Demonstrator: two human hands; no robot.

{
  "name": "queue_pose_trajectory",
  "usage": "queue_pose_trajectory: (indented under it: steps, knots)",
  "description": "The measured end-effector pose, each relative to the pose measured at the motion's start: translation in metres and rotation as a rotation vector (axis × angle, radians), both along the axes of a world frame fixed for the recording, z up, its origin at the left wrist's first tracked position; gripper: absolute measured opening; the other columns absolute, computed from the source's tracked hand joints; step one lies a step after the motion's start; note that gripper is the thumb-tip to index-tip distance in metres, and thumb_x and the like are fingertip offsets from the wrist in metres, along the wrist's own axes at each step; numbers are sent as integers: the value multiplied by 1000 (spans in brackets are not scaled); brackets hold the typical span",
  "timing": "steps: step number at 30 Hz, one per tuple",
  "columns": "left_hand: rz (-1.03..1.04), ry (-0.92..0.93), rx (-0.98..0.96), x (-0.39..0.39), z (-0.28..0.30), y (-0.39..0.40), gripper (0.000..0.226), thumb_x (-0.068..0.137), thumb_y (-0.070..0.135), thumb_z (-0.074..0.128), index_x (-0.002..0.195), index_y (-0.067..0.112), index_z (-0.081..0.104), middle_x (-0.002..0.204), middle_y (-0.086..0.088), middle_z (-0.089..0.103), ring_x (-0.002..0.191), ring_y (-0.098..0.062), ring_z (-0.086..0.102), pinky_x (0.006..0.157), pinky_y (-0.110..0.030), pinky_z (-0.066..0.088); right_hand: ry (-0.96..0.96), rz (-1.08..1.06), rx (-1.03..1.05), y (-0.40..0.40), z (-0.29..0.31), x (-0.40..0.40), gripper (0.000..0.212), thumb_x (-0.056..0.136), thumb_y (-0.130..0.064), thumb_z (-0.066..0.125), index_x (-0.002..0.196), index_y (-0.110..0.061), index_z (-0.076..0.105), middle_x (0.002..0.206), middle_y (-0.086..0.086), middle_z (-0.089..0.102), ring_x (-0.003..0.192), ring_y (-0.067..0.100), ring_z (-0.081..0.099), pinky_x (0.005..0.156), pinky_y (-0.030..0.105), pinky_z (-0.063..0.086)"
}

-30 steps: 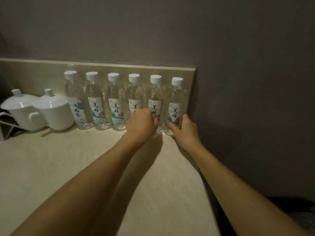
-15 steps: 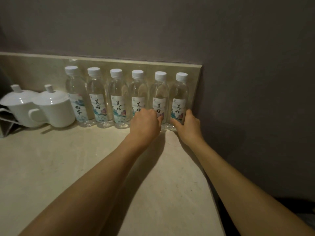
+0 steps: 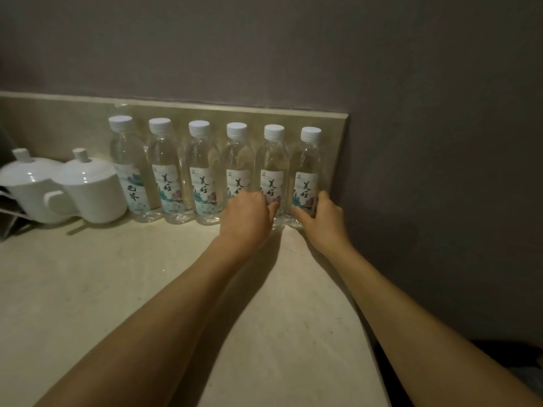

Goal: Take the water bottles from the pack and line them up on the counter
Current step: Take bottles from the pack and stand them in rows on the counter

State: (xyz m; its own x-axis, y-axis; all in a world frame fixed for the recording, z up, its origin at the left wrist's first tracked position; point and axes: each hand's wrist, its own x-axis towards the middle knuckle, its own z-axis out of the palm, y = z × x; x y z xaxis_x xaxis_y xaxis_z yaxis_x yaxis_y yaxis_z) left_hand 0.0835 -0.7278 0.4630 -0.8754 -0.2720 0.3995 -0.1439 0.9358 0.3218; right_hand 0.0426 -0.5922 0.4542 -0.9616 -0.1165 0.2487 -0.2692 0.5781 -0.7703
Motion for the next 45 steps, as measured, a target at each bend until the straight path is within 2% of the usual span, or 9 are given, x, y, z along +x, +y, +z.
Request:
queue_pose_trajectory:
  steps: [3, 13, 18, 26, 30, 34, 38, 43, 45]
  knots:
    - [3, -6, 9, -3, -2, -1, 43, 99, 43, 50, 83, 9, 69, 55, 4, 41, 55, -18, 50, 56, -29, 40, -1, -1, 3, -1, 0, 1, 49, 87, -32, 71, 121, -3, 51, 126, 18, 62, 114, 35, 61, 92, 51, 52]
    - [-3, -28, 24, -2, -1, 0, 45, 98, 46, 49, 89, 8, 70, 58, 3, 43, 63, -19, 52, 59, -30, 40, 24, -11, 62, 0, 2, 2, 48, 88, -35, 69, 119, -3, 52, 125, 18, 61, 113, 36, 61, 92, 51, 51]
    - [-20, -33, 24, -1, 0, -1, 43, 98, 46, 49, 95, 8, 71, 77, -8, 65, 69, -22, 60, 64, -33, 50, 33, -6, 80, 0, 1, 2, 44, 89, -33, 68, 117, -3, 52, 123, 17, 63, 113, 36, 61, 92, 52, 50]
    - [-32, -25, 17, 1, 0, -3, 45, 98, 47, 48, 100, 7, 70, 87, -11, 72, 80, -27, 68, 74, -38, 57, 26, -18, 69, -3, 1, 3, 43, 89, -33, 68, 117, -3, 53, 122, 16, 64, 112, 35, 61, 93, 52, 50]
    - [-30, -34, 28, 1, 0, -3, 46, 98, 46, 49, 95, 6, 70, 84, -11, 70, 73, -24, 64, 70, -36, 56, 17, -24, 85, -3, 1, 2, 44, 89, -34, 68, 117, -4, 53, 122, 16, 64, 113, 36, 61, 93, 52, 50]
    - [-42, -43, 35, 2, 0, -3, 46, 99, 46, 48, 94, 5, 70, 84, -13, 70, 79, -29, 68, 76, -43, 58, 3, -22, 92, -3, 0, 2, 46, 90, -35, 67, 120, -3, 51, 125, 17, 62, 115, 37, 60, 94, 52, 49]
    - [-67, -46, 73, 4, 1, -3, 47, 99, 45, 48, 91, 5, 70, 80, -12, 70, 76, -28, 68, 76, -43, 58, -18, -9, 110, -2, 5, 4, 50, 90, -37, 67, 123, -3, 50, 128, 18, 61, 117, 37, 60, 95, 51, 50]
    - [-63, -60, 154, 11, 3, -6, 38, 96, 38, 57, 77, 7, 67, 60, -1, 56, 65, -25, 63, 68, -36, 57, -59, -14, 121, 2, 7, 12, 55, 88, -38, 68, 126, -3, 48, 131, 17, 59, 119, 35, 58, 96, 50, 50]
    - [-59, -61, 172, 15, 5, -6, 35, 96, 35, 58, 77, 6, 66, 62, -3, 58, 67, -27, 65, 69, -37, 57, -53, -39, 119, 3, 7, 15, 54, 88, -37, 68, 126, -4, 48, 131, 17, 58, 118, 34, 58, 95, 50, 50]
